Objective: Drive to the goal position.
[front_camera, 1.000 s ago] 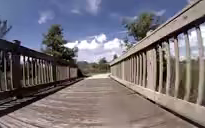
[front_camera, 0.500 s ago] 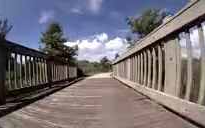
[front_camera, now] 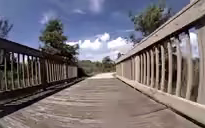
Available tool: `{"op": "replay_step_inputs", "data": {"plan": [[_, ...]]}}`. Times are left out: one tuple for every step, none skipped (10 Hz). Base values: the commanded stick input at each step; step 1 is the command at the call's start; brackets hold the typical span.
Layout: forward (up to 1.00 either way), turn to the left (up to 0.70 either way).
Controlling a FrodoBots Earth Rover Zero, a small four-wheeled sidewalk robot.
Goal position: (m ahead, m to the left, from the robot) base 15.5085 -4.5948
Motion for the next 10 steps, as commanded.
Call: {"op": "replay_step_inputs", "data": {"plan": [[0.85, 0.00], [0.85, 0.00], [0.85, 0.00], [0.85, 0.00], [0.85, 0.00], [0.85, 0.00], [0.85, 0.00], [0.85, 0.00], [0.85, 0.00], [0.85, 0.00]]}}
